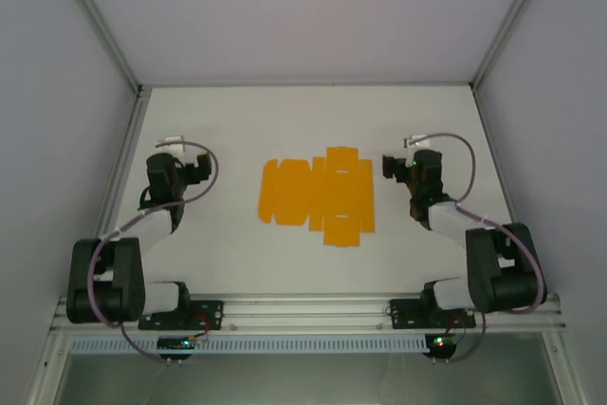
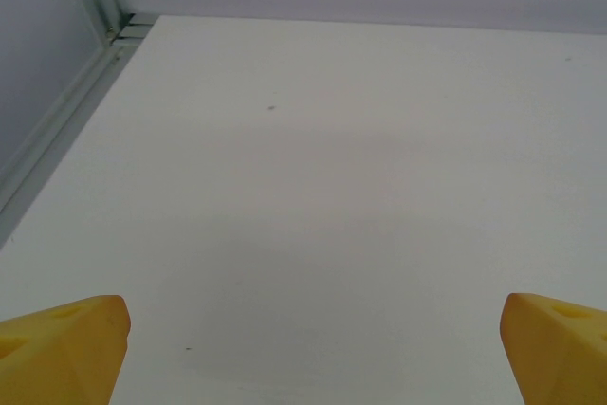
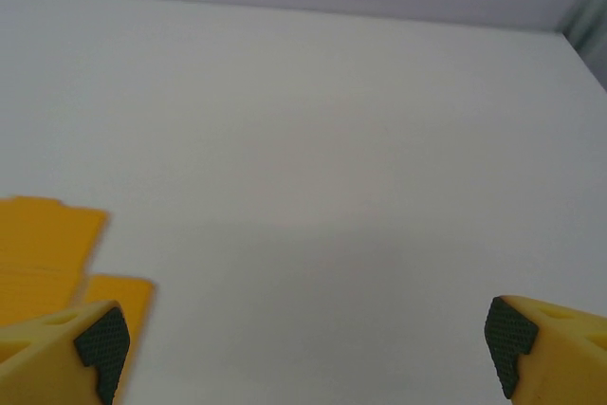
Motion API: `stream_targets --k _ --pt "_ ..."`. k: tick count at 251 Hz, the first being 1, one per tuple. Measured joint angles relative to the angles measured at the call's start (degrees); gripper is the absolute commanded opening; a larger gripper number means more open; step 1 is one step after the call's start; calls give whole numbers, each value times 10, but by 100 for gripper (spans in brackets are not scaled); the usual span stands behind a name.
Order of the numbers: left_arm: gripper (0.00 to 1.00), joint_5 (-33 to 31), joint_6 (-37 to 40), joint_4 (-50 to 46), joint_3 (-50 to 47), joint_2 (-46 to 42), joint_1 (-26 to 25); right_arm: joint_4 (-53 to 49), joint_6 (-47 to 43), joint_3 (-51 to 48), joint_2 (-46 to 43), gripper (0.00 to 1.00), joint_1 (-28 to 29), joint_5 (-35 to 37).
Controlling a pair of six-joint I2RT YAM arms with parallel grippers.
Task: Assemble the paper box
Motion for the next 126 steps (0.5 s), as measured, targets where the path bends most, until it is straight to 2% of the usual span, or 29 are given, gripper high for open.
stream_targets --k 46,71,86,126 --pt "100 -3 -66 -110 96 -28 -86 -113 33 133 -6 99 85 35" --pt "100 29 -128 -151 125 -19 -116 -177 79 181 4 99 120 33" --pt "100 51 -161 -174 139 3 -123 -224 111 209 22 95 134 23" --pt "100 121 -216 -262 188 93 -150 -357 197 269 93 72 147 -26"
